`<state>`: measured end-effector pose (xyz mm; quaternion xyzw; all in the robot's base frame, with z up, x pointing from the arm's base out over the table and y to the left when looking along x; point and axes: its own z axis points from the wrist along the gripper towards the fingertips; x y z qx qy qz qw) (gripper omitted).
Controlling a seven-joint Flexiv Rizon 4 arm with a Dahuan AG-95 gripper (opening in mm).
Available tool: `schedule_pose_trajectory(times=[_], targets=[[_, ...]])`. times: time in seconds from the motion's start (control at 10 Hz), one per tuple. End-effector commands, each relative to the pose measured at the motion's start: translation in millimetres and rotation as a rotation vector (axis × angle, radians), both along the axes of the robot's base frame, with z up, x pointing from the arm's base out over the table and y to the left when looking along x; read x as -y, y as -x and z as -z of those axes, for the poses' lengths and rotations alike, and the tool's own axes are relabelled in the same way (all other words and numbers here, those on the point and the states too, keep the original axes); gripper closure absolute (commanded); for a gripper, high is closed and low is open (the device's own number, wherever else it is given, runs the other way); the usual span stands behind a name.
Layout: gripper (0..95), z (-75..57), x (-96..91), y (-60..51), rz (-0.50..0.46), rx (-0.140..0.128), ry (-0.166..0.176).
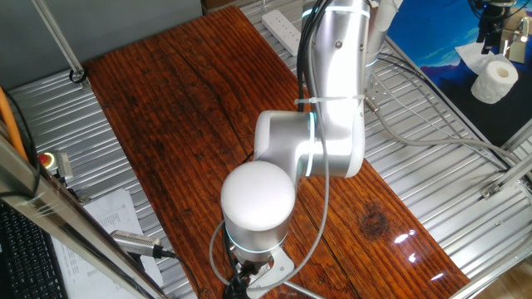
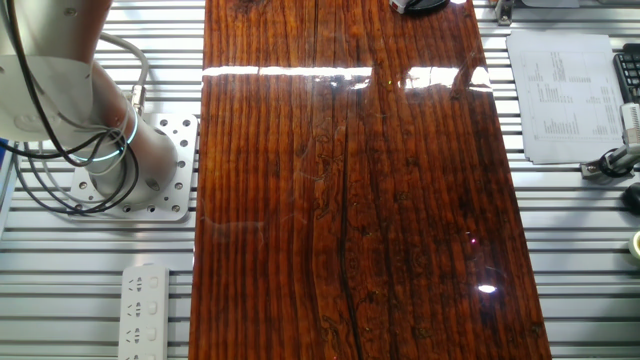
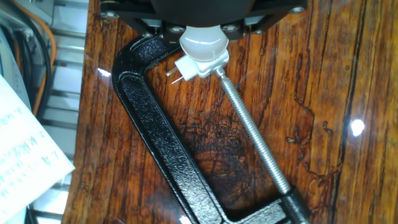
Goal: Install the light bulb by rotating it
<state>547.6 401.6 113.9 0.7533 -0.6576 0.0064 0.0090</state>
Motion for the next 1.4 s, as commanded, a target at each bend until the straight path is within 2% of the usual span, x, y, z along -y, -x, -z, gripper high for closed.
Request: schedule_pose_trajectory(times=[0.1,1.0,1.4], targets=[[76.0,0.5,0.2,-1.0,0.059,0.005,-0.001],[76.0,0.8,0.2,-1.1,0.346,0.014,0.002],[76.0,0.8,0.2,-1.1,0.506,0.015,0.002]])
